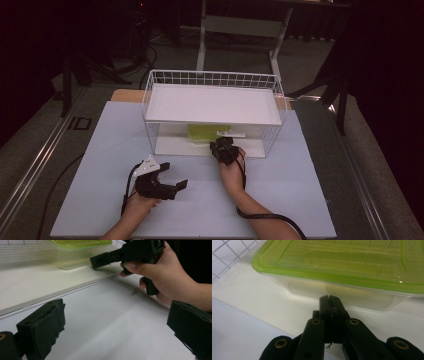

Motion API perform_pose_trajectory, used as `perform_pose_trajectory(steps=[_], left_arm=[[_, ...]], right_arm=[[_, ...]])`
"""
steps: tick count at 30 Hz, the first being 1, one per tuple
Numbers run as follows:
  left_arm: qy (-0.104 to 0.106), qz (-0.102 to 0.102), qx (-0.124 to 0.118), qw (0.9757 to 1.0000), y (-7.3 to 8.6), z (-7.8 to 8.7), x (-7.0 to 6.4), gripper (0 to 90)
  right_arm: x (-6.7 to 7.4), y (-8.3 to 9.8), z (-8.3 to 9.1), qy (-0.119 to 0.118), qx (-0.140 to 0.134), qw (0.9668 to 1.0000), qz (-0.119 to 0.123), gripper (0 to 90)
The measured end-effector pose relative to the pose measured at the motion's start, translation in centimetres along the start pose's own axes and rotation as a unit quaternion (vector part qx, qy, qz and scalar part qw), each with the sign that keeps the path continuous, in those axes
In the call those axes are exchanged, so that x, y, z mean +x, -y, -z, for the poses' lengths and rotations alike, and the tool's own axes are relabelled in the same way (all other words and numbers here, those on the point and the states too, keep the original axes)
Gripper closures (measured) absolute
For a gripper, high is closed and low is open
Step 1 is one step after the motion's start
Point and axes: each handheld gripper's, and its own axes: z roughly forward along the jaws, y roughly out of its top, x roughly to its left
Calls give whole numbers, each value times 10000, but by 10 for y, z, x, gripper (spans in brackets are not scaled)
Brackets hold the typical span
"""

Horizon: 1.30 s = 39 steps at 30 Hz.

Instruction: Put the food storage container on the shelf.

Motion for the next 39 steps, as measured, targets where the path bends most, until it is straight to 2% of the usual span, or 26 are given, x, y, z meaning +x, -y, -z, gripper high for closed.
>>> perform_pose_trajectory(steps=[3,7,14,16,20,23,24,29,30,31,32,34,36,37,39], left_arm=[[0,10,-7,10000,0,0,0,25],[-3,11,-3,10000,0,0,0,25],[-11,-13,-5,10000,-1,1,0,25],[-13,-39,-7,10000,-1,1,-1,25],[-29,-46,-11,10000,-2,1,-1,25],[-44,-39,-28,10000,-3,3,0,25],[-50,-49,-39,10000,-3,3,-1,25],[-53,-76,-7,10000,-4,5,-1,25],[-51,-81,-1,10000,-4,5,-1,25],[-34,-64,11,10000,-4,5,0,25],[-20,-33,5,10000,-4,4,0,25],[-9,0,-6,10000,-4,4,0,25],[12,-33,11,10000,-6,4,-2,25],[30,-50,3,10000,-7,4,-3,25],[58,-120,-7,9999,-11,6,-6,25]], right_arm=[[1,-2,-2,-25,-7,10000,18,898],[3,-6,-4,-49,1,10000,-75,898],[8,-6,-7,-90,-15,10000,-28,880],[13,-5,-4,-148,8,9998,115,880],[16,-3,0,-198,-9,9997,131,863],[19,-1,7,-336,-65,9993,115,860],[20,-2,10,-332,-60,9992,193,859],[22,-3,22,-402,-98,9988,252,822],[22,-3,25,-400,-141,9987,295,785],[22,-2,31,-379,-237,9983,379,690],[22,-2,31,-379,-237,9983,379,690],[20,-1,38,-466,-317,9978,341,590],[18,-1,45,-533,-364,9974,306,530],[15,1,52,-551,-464,9967,365,446],[13,2,58,-584,-600,9954,471,338]])
